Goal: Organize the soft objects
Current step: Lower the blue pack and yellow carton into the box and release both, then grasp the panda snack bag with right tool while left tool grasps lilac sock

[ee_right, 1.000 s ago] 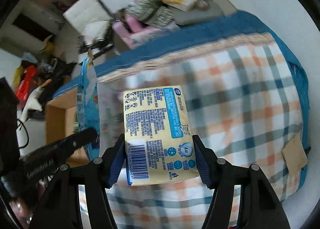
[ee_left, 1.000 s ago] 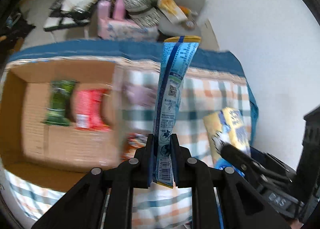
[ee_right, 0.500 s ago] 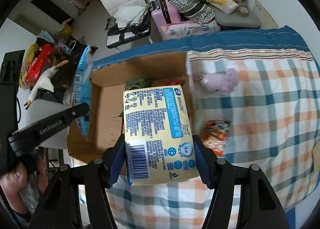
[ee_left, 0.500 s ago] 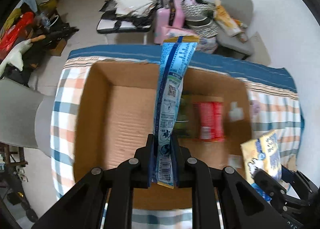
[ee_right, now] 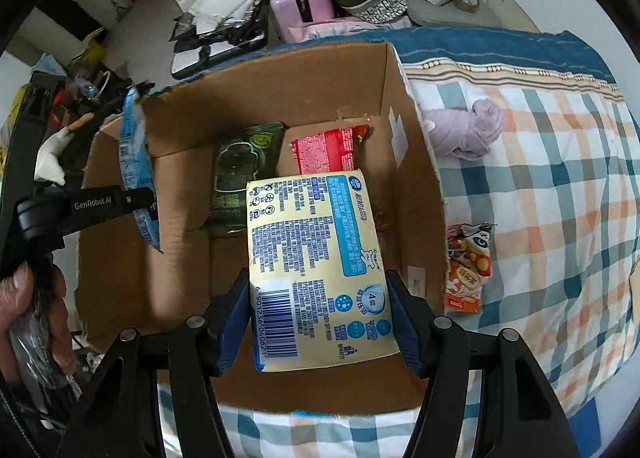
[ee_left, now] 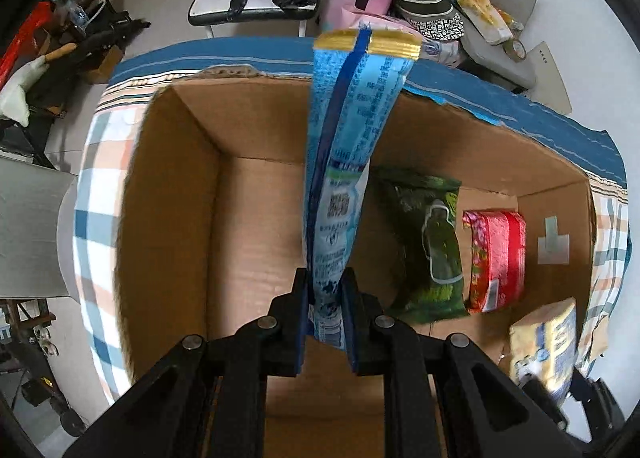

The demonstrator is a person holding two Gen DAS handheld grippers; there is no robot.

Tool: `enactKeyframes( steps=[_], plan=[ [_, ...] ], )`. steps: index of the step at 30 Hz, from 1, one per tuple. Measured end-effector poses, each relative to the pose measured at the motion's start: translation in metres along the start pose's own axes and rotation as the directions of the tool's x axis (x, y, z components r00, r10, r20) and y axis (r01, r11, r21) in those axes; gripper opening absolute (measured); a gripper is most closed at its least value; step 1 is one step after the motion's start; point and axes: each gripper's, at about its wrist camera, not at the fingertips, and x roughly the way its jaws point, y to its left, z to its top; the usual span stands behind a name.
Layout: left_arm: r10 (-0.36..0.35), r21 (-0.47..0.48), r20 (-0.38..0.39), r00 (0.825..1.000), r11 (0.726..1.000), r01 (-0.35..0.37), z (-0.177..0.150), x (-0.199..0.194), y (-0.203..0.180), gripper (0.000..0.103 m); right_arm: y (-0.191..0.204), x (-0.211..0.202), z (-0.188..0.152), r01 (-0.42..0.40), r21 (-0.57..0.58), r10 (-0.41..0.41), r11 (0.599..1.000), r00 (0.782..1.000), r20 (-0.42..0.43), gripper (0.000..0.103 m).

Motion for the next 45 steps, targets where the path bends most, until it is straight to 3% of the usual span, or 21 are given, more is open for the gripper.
enactKeyframes(
  steps=[4,7,10,12,15,17,22,34,45],
  plan=[
    [-0.009,-0.011,-0.059,0.998,1.000,0.008,0.006,0.012,0.000,0.016,0.003,0.015,0.001,0.015,-0.001,-0.015,1.000,1.000,-0.023,0.067],
    [-0.040,-0.030,-0.085,0.996,0.999,0.038,0.003,0.012,0.001,0.025,0.004,0.017,0.000,0.021,0.003,-0.021,1.000,0.999,-0.027,0.067],
    [-0.049,-0.025,-0.078,0.996,0.999,0.048,-0.003,0.006,0.001,0.032,0.004,0.017,0.000,0.024,-0.002,-0.024,1.000,0.999,-0.034,0.081],
    [-0.055,-0.019,-0.063,0.996,0.998,0.054,-0.009,-0.002,0.000,0.041,0.005,0.014,0.000,0.032,-0.009,-0.033,0.999,0.999,-0.035,0.088],
    [-0.045,-0.006,-0.025,0.999,0.999,0.045,-0.021,-0.015,0.001,0.066,0.008,0.010,0.001,0.035,-0.016,-0.035,0.999,0.999,-0.032,0.102],
    [-0.019,0.009,0.002,1.000,1.000,0.019,-0.030,-0.023,-0.001,0.086,0.011,0.007,0.002,0.044,-0.026,-0.044,0.999,0.999,-0.026,0.103],
    [0.007,0.024,0.068,0.998,1.000,-0.008,-0.055,-0.042,0.004,0.098,0.018,0.000,-0.001,0.090,-0.065,-0.091,0.994,0.996,-0.015,0.103],
    [0.036,0.025,0.239,0.970,0.999,-0.043,-0.108,-0.111,-0.008,0.098,0.028,-0.049,-0.030,0.107,-0.127,-0.100,0.986,0.993,0.059,0.103],
    [0.036,0.013,0.292,0.956,0.999,-0.041,-0.149,-0.150,-0.018,0.098,0.024,-0.107,-0.059,0.043,-0.155,-0.023,0.987,0.991,0.129,0.103]
  ],
)
